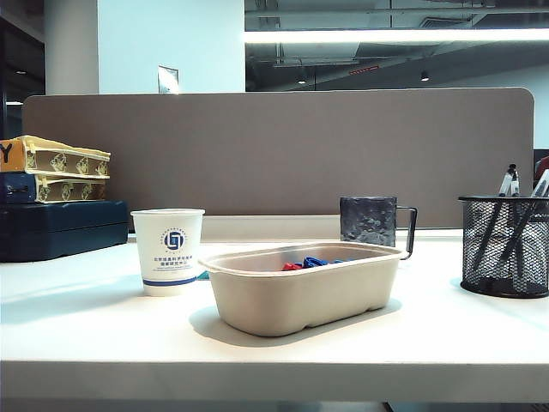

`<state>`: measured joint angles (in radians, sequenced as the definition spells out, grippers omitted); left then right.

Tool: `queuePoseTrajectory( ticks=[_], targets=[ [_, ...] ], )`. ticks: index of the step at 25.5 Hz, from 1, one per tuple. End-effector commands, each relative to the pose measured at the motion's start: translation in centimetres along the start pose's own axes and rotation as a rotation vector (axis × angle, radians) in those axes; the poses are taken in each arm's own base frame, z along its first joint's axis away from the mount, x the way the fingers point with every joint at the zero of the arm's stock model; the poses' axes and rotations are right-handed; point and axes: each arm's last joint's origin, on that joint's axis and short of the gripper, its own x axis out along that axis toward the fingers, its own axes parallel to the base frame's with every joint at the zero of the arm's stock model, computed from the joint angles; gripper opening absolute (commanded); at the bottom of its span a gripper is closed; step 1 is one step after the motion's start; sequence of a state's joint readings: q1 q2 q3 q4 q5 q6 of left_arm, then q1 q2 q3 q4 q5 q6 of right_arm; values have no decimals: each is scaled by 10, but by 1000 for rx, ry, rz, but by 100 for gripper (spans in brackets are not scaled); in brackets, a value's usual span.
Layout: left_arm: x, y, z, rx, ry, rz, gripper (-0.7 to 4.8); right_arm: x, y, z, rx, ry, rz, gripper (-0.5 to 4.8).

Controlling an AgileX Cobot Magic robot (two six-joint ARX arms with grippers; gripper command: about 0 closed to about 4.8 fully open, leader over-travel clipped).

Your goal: Pick up one pen and put it in the pen container.

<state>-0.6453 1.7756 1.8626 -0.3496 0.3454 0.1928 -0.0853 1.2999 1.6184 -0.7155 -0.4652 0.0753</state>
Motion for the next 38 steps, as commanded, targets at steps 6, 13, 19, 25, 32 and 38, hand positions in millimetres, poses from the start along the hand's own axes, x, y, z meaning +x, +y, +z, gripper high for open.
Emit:
queuePoseTrajectory(
  ticks=[6,13,19,25,32,38],
  targets=[
    [-67,15,-4,-2,-3,121,-6,-39,17,6,-125,-104,-87,30],
    [-84,7,-20,-13,25,144,-6,-54,25,6,-139,-136,-101,8],
    [-97,0,-23,-11,21,147,-6,-63,40,1,-189,-143,-54,8],
    [-126,-11,-13,49,13,201,-6,-76,52,-27,-229,-130,-50,8],
    [-155,-30,-37,44,35,235,-6,-104,59,-50,-262,-172,-74,8],
    [-177,-46,-59,34,42,233,-6,-108,58,-72,-258,-156,-70,8]
  ],
)
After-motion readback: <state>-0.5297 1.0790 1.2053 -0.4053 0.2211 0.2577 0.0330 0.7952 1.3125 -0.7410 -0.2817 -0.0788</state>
